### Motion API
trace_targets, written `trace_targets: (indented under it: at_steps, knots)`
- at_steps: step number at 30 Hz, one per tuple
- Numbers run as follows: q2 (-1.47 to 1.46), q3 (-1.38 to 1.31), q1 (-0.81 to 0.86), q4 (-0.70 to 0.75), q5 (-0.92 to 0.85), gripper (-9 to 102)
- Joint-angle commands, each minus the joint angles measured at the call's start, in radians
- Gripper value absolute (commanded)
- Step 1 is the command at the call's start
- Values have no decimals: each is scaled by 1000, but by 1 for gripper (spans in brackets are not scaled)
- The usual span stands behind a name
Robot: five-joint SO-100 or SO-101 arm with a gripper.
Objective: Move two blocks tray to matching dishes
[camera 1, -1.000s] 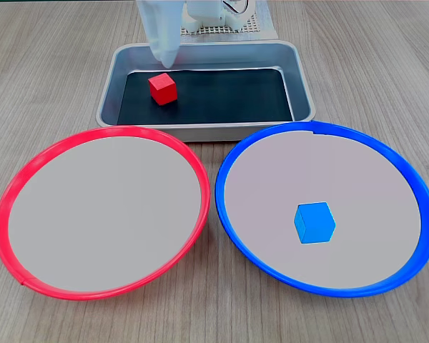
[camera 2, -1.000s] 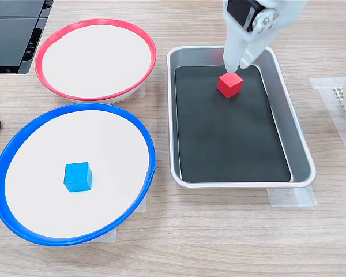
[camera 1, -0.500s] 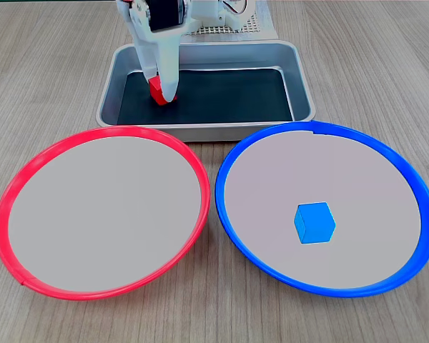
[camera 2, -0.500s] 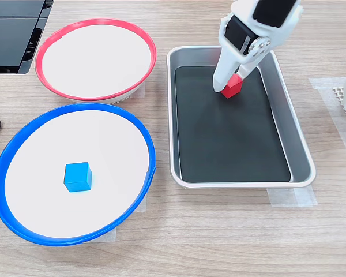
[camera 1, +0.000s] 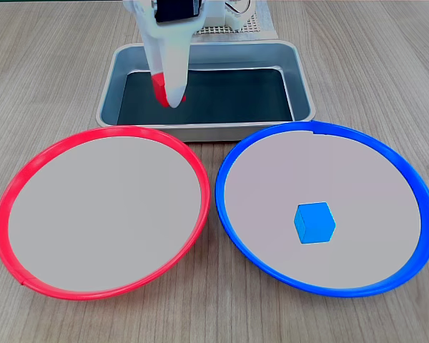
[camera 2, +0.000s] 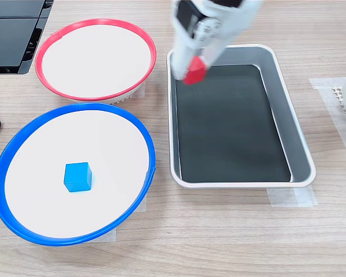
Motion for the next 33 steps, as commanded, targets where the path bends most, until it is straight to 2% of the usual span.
trace_targets:
  at_steps: [1,5,13,16,18,21,22,28,30,31,33]
  knots:
    - [-146,-337,-49,51,132,0]
    - [-396,-649,-49,25,167,0]
    - [-580,-653,48,-150,44,0]
    - [-606,-647,72,-213,15,8]
    - [-614,-647,80,-232,-2,18]
    - [-611,-638,81,-249,-6,27]
    - [-606,-634,81,-253,-6,28]
    - [-442,-508,67,-281,72,17]
    - [-325,-410,51,-305,146,11]
    - [-264,-362,40,-318,190,1]
    - [-140,-262,20,-347,301,0]
